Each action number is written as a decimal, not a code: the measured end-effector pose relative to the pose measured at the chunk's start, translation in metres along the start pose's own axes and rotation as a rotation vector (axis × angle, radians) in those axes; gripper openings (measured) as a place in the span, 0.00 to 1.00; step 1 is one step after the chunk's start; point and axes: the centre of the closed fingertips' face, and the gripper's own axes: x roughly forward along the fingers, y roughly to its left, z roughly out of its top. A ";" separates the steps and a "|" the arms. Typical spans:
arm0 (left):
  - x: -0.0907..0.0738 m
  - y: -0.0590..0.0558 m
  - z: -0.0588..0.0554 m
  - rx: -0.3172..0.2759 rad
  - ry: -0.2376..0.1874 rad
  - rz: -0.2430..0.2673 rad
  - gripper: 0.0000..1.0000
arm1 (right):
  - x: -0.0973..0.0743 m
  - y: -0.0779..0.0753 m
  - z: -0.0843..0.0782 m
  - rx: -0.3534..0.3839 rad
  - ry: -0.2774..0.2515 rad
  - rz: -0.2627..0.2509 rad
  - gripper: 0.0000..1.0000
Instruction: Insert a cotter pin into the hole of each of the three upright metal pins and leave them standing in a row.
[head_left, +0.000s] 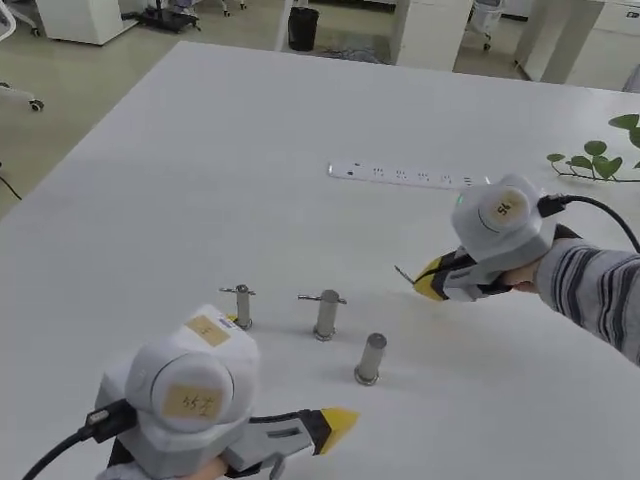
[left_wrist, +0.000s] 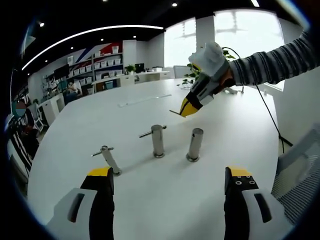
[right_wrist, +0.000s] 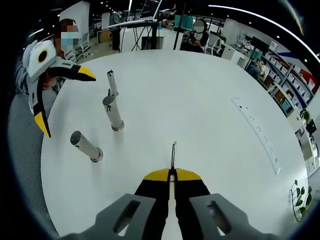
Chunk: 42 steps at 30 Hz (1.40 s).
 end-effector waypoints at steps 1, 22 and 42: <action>0.000 0.000 0.001 -0.002 -0.007 -0.002 0.90 | -0.002 0.002 0.001 -0.010 -0.006 -0.003 0.00; -0.007 -0.019 0.031 -0.106 -0.100 -0.118 0.59 | -0.037 0.060 0.020 -0.308 -0.060 -0.017 0.00; -0.004 -0.039 0.042 -0.220 -0.109 -0.213 0.26 | -0.049 0.126 0.046 -0.519 -0.129 0.036 0.00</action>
